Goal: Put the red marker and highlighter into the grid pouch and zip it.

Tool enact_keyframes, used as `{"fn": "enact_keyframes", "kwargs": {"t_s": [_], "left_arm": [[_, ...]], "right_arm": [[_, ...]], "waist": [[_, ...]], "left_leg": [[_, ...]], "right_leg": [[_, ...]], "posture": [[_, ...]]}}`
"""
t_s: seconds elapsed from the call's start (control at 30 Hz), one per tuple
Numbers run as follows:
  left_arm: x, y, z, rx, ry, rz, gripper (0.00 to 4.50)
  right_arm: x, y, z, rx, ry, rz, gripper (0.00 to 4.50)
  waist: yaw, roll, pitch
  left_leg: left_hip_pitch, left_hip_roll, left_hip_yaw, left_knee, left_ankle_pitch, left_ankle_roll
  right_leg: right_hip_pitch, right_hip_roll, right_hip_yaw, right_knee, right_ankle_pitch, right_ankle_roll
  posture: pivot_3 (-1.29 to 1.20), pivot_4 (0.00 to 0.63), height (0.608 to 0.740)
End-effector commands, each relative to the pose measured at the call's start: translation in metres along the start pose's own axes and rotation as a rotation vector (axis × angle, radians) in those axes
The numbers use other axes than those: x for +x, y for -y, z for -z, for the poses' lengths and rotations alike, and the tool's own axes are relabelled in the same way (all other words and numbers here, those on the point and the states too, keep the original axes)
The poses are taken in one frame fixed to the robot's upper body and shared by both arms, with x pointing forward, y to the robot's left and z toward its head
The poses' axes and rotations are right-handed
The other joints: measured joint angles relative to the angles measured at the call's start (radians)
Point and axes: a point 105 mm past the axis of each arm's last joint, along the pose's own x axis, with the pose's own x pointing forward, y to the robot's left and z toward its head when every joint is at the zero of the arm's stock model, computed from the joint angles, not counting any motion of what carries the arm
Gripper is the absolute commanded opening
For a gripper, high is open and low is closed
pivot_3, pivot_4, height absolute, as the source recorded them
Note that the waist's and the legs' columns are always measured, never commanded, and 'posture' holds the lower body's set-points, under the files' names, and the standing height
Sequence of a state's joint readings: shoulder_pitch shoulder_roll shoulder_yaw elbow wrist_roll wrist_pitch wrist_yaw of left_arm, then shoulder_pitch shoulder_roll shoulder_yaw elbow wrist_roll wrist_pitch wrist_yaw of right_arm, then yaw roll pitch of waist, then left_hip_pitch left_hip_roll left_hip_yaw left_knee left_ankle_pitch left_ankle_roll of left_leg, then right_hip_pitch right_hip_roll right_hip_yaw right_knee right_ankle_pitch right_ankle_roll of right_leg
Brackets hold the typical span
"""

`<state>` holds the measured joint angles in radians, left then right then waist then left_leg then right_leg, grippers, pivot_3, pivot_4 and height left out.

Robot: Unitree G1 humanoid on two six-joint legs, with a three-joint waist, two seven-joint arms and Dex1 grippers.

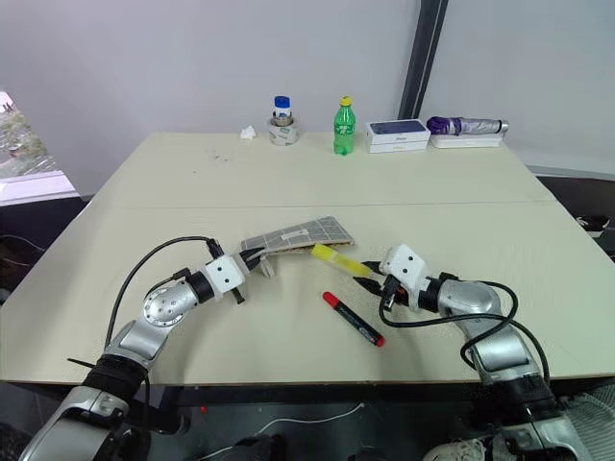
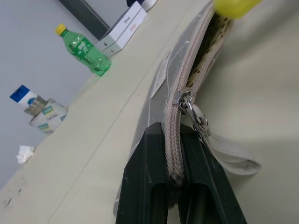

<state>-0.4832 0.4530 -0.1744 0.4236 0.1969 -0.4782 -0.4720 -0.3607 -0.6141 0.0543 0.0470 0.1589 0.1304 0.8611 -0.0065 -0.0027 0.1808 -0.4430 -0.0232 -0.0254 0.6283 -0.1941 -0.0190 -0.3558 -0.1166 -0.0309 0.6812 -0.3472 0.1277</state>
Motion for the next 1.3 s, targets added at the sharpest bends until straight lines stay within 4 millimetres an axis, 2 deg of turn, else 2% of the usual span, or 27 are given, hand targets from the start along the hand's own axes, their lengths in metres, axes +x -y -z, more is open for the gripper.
{"fn": "enact_keyframes", "kwargs": {"t_s": [0.03,0.23,0.37,0.53,0.63,0.8,1.0,1.03,1.07,1.2,1.3], "left_arm": [[0.002,-0.006,-0.01,0.027,0.04,-0.023,0.0],[0.002,-0.006,-0.012,0.076,0.042,0.008,0.0],[0.002,-0.003,-0.013,0.105,0.042,0.042,0.0],[0.006,-0.005,-0.021,0.147,0.063,0.074,0.0],[0.008,-0.006,-0.031,0.14,0.103,0.087,0.0],[0.005,-0.007,-0.038,0.114,0.126,0.108,0.0],[-0.003,-0.014,-0.031,0.107,0.098,0.097,0.0],[-0.004,-0.016,-0.028,0.105,0.083,0.088,0.0],[-0.005,-0.019,-0.025,0.103,0.072,0.077,0.0],[-0.007,-0.029,-0.025,0.065,0.077,0.015,0.0],[-0.01,-0.032,-0.021,0.063,0.059,-0.003,0.0]], "right_arm": [[0.003,0.008,-0.009,-0.069,0.018,0.023,0.87],[0.013,0.011,-0.013,-0.087,0.007,0.021,0.87],[0.031,0.01,-0.027,-0.152,-0.02,0.0,0.87],[0.059,0.004,-0.051,-0.309,-0.052,-0.032,0.87],[0.075,-0.003,-0.062,-0.487,-0.046,-0.061,0.87],[0.093,-0.022,-0.065,-0.653,-0.008,-0.107,0.87],[0.091,-0.029,-0.057,-0.697,0.001,-0.14,0.87],[0.089,-0.025,-0.058,-0.692,0.005,-0.119,1.93],[0.087,-0.022,-0.058,-0.672,0.002,-0.108,2.28],[0.076,-0.007,-0.073,-0.521,0.06,-0.03,4.4],[0.062,-0.01,-0.087,-0.377,0.13,-0.061,4.47]], "waist": [[-0.001,0.0,0.0],[-0.004,0.0,0.0],[-0.006,0.0,0.0],[-0.004,0.0,0.0],[-0.003,0.0,0.0],[-0.007,0.0,0.0],[-0.006,0.0,0.0],[-0.006,0.0,0.0],[-0.006,0.0,0.0],[-0.006,0.0,0.0],[-0.006,0.0,0.0]], "left_leg": [[0.0,0.0,0.0,0.0,0.0,0.0],[0.0,0.0,0.0,0.0,0.0,0.0],[0.0,0.0,0.0,-0.001,0.0,0.0],[0.0,0.0,0.0,-0.001,0.0,0.0],[-0.001,-0.001,0.0,0.0,0.0,0.0],[0.0,-0.001,0.0,0.0,0.0,0.0],[0.0,-0.001,0.0,0.0,0.002,-0.003],[0.0,-0.001,0.0,0.0,0.002,-0.003],[0.0,-0.001,0.0,0.0,0.001,-0.002],[0.0,0.0,0.0,0.0,0.0,-0.001],[0.0,0.0,0.0,0.0,0.0,-0.001]], "right_leg": [[0.0,0.0,0.0,0.0,0.0,0.0],[0.0,0.0,0.0,0.0,0.0,0.0],[-0.001,0.0,0.0,0.0,0.0,0.0],[-0.001,0.0,0.0,0.0,0.0,0.0],[-0.001,0.0,0.0,0.0,0.0,0.0],[-0.001,0.0,0.0,0.0,0.0,0.0],[-0.001,0.0,0.0,0.0,0.0,0.0],[-0.001,0.0,0.0,0.0,0.0,0.0],[-0.001,0.0,0.0,0.0,0.0,0.0],[-0.001,0.0,0.0,0.001,0.0,0.0],[-0.001,0.0,0.0,0.001,0.0,0.0]], "posture": [[0.0,0.15,0.74],[0.0,0.15,0.74],[0.0,0.15,0.74],[0.0,0.15,0.74],[0.0,0.15,0.74],[0.0,0.15,0.74],[0.0,0.15,0.74],[0.0,0.15,0.74],[0.0,0.15,0.74],[0.0,0.15,0.74],[0.0,0.15,0.74]]}}
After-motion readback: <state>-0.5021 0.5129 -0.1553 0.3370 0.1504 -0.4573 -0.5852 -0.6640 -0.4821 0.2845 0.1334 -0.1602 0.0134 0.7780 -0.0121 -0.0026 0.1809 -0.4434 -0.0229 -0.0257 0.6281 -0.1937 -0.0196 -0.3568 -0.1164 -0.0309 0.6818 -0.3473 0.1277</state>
